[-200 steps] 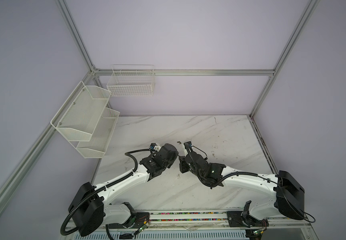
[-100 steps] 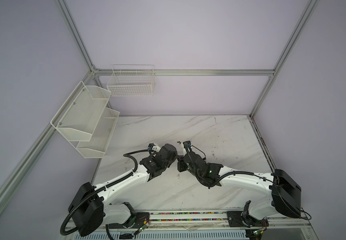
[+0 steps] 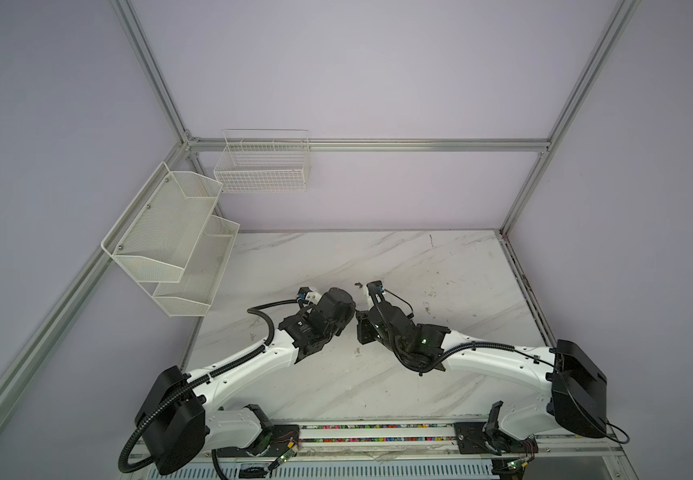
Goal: Unlock with the key
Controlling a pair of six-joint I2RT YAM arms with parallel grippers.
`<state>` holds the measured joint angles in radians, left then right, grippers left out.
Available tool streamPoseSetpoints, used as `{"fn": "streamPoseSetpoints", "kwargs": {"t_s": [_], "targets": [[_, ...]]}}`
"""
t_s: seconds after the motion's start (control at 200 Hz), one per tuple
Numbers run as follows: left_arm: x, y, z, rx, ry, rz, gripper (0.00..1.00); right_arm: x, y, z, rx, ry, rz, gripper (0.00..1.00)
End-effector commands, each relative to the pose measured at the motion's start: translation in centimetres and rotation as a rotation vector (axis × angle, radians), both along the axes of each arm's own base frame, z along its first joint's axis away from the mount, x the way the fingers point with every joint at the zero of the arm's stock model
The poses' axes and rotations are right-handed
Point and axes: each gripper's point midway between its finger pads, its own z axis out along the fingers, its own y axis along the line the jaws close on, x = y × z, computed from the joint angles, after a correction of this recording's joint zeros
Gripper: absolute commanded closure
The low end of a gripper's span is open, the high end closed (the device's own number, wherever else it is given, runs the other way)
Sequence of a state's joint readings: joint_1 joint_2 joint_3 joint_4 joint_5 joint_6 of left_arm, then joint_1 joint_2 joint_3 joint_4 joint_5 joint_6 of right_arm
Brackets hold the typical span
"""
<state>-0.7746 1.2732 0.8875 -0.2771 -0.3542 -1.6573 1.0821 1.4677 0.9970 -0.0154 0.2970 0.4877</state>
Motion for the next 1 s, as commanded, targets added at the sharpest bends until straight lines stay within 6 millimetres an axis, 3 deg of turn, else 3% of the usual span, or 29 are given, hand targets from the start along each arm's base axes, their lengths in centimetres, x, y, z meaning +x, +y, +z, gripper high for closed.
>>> {"fn": "streamPoseSetpoints", "kwargs": {"t_s": [0.0,0.235,0.595,0.755,0.995], "targets": [[-1.1,-0.3,-2.0,0.02,0.063,-0.054,1.0,0.6,2.0,5.3,0.146,-0.064,-0.01,1.0],[-1.2,-2.6,-0.2,-0.111,0.044,-0.106,1.0,1.4,2.0,3.0,0.12,-0.032,-0.076,1.0],[-1.2,2.0,1.3,0.002,-0.023,-0.006,1.0,-1.6,0.5,2.7,0.141,0.016,0.048,1.0],[-1.2,1.9,2.4,-0.014,-0.051,-0.015,1.0,-1.3,0.3,1.1,0.123,0.047,0.054,1.0],[-1.3,1.6,3.0,-0.032,-0.056,-0.025,1.0,0.0,1.7,1.8,0.114,0.015,0.058,1.0]]}}
